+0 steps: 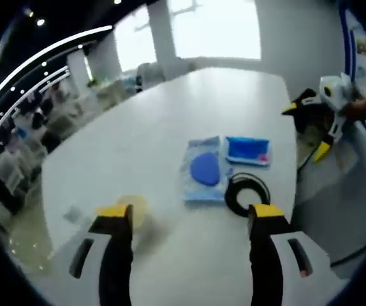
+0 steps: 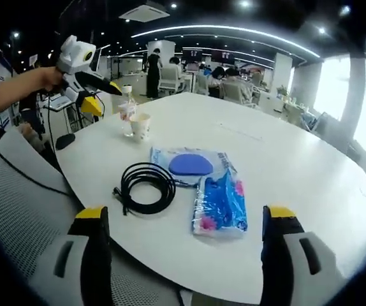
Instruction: Arrange the tabletop items into an orderly group along one side of the table until the central work area is clear of visible clutter.
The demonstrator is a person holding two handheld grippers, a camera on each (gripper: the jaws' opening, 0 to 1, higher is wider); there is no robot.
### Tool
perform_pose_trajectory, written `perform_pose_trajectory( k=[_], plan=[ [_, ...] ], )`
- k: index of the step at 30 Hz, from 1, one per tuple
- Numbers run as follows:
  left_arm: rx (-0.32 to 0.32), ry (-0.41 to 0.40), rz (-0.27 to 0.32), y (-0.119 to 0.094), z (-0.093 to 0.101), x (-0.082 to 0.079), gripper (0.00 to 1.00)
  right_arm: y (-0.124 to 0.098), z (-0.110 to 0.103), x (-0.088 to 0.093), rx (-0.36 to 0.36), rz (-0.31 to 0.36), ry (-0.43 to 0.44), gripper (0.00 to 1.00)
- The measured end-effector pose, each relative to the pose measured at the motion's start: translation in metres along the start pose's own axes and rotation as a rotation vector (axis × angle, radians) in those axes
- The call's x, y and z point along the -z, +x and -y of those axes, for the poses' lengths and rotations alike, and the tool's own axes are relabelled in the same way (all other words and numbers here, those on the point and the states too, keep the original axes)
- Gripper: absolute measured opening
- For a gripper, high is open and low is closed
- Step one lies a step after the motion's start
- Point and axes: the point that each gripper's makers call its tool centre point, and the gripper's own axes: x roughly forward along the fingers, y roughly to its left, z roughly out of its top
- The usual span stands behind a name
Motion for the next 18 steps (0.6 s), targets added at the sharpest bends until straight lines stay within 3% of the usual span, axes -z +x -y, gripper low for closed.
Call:
perform_pose_trajectory(
  k=[7,12,18],
  plan=[
    [-0.021,-0.043,0.033,-0.018,0.017,0.008,0.84,0.006,0.011,0.003,-0.005,-0.028,-0.021,1.00],
    [-0.085,-0.058,0.067,-0.031,0.024,0.013,0.89,0.012,0.019,0.005,-0.009,-0.042,-0.033,0.98],
    [-0.119,-0.066,0.089,-0.041,0.036,0.021,0.98,0.023,0.034,0.002,-0.001,-0.048,-0.050,0.95]
  ],
)
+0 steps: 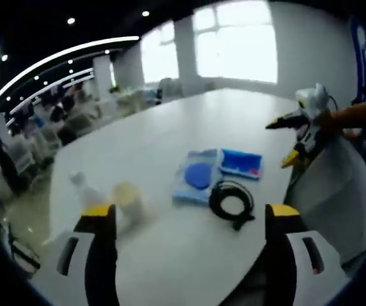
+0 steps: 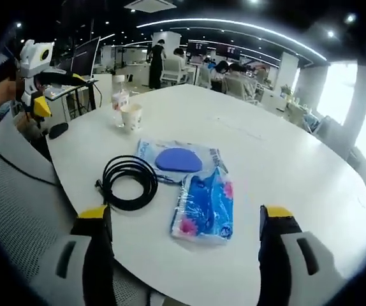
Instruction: Arrange the tabletop items into an orderly group along one side of the table until the central work area is clear of visible clutter.
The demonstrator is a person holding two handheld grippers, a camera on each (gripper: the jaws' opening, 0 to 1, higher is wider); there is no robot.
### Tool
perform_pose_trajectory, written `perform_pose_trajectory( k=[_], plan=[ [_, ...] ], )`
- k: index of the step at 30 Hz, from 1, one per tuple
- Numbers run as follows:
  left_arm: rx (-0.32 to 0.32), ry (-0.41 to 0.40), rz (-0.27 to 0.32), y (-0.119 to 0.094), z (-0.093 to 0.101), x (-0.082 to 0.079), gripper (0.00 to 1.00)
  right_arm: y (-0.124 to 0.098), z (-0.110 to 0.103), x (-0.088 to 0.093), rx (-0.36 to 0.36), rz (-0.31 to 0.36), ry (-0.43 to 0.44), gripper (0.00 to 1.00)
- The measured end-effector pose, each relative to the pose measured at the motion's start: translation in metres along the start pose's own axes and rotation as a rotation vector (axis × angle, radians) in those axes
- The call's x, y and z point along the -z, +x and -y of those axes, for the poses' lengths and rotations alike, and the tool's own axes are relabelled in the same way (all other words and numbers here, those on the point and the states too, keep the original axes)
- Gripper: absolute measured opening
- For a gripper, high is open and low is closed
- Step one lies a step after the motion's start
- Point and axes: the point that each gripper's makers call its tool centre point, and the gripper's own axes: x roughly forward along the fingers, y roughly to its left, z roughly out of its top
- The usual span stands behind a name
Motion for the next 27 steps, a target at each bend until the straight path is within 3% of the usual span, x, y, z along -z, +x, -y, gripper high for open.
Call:
perform_pose_trajectory(
  k=[9,15,27],
  plan=[
    [0.006,0.002,0.008,-0.012,0.020,0.004,1.00,0.023,0.023,-0.009,0.023,0.030,-0.086,0.87],
    [0.016,-0.036,0.012,-0.016,0.026,0.014,1.00,0.045,0.034,-0.002,0.013,-0.004,-0.115,0.81],
    [-0.041,-0.076,-0.013,-0.032,0.024,0.043,1.00,0.075,0.042,0.016,-0.007,-0.059,-0.102,0.68]
  ],
)
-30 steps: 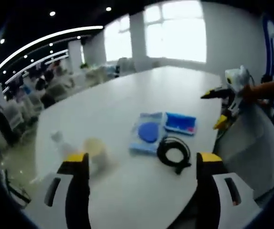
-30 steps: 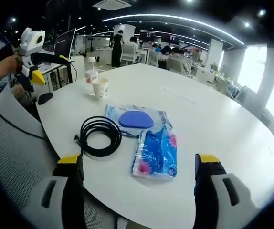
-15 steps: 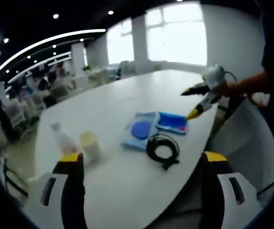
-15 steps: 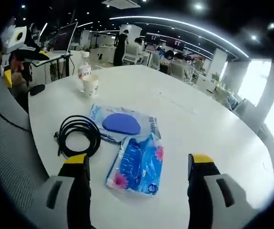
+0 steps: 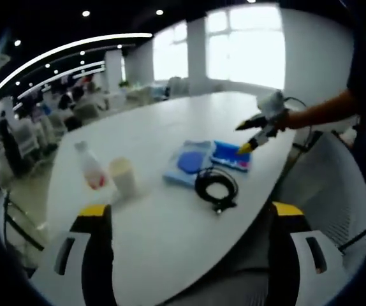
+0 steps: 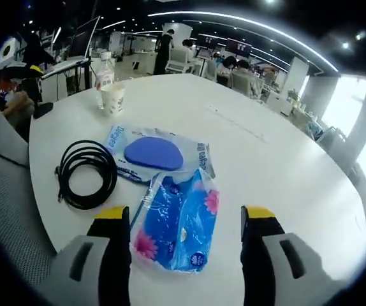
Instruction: Arrange the tabletop items into an orderly group along one side of the table until the central work area is clear of visible clutter.
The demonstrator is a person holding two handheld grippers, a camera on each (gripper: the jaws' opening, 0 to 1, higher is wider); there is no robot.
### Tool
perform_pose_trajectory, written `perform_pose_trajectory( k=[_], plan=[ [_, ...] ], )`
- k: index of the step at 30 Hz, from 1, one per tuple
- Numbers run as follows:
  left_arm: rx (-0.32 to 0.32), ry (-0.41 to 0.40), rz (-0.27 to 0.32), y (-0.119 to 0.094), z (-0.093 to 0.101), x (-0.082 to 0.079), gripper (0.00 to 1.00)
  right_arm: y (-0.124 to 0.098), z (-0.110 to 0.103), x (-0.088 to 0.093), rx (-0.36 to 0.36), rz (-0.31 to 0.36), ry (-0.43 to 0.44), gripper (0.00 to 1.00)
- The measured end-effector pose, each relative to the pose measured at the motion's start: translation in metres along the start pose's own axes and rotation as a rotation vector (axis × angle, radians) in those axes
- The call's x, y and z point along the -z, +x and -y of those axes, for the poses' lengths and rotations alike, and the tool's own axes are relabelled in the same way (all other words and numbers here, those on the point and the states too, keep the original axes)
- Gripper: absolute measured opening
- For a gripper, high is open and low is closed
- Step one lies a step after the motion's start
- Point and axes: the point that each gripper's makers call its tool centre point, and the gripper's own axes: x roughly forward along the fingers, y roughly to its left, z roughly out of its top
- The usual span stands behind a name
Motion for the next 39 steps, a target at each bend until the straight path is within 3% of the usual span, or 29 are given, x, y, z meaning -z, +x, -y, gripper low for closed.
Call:
perform_pose_trajectory(
  k=[6,16,23,25,31,39],
  plan=[
    [-0.031,-0.061,0.009,0.003,-0.002,0.015,1.00,0.016,0.001,0.003,-0.002,-0.007,0.014,0.49],
    [-0.088,-0.075,0.100,0.000,-0.015,0.004,1.00,0.034,-0.001,0.016,-0.001,-0.069,0.081,0.32],
    [-0.070,-0.045,0.054,0.004,-0.010,0.010,0.98,0.034,0.005,0.023,0.024,-0.082,0.213,0.00],
    [-0.067,-0.039,0.049,0.005,-0.011,0.011,0.97,0.029,0.010,0.022,0.048,-0.072,0.286,0.00],
    [-0.052,-0.029,0.040,0.006,-0.007,0.013,0.96,0.014,0.029,0.015,0.094,-0.040,0.266,0.00],
    [-0.052,-0.021,0.053,0.006,-0.008,0.011,0.95,0.001,0.050,0.026,0.172,-0.050,0.378,0.00]
  ],
)
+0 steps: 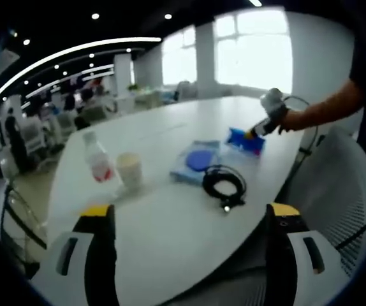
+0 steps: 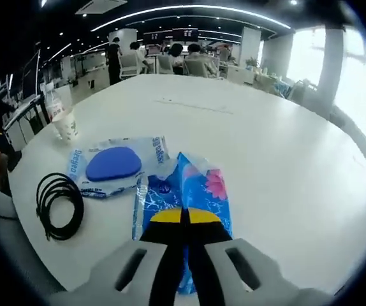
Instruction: Arrange the tabletop items into an orderly group along one side of the table until the central work area is clear of visible clutter.
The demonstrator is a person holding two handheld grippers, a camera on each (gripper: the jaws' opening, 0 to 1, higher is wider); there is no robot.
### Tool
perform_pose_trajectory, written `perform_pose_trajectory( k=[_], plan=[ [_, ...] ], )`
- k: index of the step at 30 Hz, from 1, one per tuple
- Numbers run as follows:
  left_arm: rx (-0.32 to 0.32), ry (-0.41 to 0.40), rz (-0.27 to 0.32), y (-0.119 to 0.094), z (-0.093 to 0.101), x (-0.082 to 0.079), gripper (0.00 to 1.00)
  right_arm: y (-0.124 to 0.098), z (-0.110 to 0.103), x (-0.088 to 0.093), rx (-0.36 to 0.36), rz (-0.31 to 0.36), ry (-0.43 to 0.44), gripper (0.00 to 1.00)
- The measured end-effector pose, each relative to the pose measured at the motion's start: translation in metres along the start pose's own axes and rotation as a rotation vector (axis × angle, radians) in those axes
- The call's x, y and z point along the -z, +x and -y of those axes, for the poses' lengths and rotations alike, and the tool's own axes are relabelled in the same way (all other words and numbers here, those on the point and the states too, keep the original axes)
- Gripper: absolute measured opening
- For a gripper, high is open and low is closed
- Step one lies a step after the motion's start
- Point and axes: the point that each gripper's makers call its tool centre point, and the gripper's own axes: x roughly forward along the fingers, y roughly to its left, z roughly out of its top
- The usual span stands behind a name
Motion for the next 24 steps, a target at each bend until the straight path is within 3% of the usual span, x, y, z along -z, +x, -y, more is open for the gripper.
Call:
perform_pose_trajectory(
  k=[3,6,15,18,24],
  plan=[
    [0.014,-0.008,-0.004,0.000,0.002,0.002,0.94,0.001,0.003,0.000,0.000,-0.002,-0.023,0.00],
    [0.010,0.022,-0.006,0.000,0.002,0.002,0.94,0.002,0.009,0.001,0.012,-0.005,0.005,0.00],
    [0.017,-0.003,-0.021,0.002,0.002,0.004,0.90,0.007,0.015,0.002,0.035,-0.009,0.041,0.00],
    [0.021,0.029,-0.024,0.001,0.004,0.003,0.88,0.007,0.020,0.005,0.049,-0.018,0.034,0.00],
    [0.019,0.020,-0.008,0.001,0.004,0.000,0.89,0.008,0.013,0.014,0.033,-0.026,0.080,0.00]
  ],
)
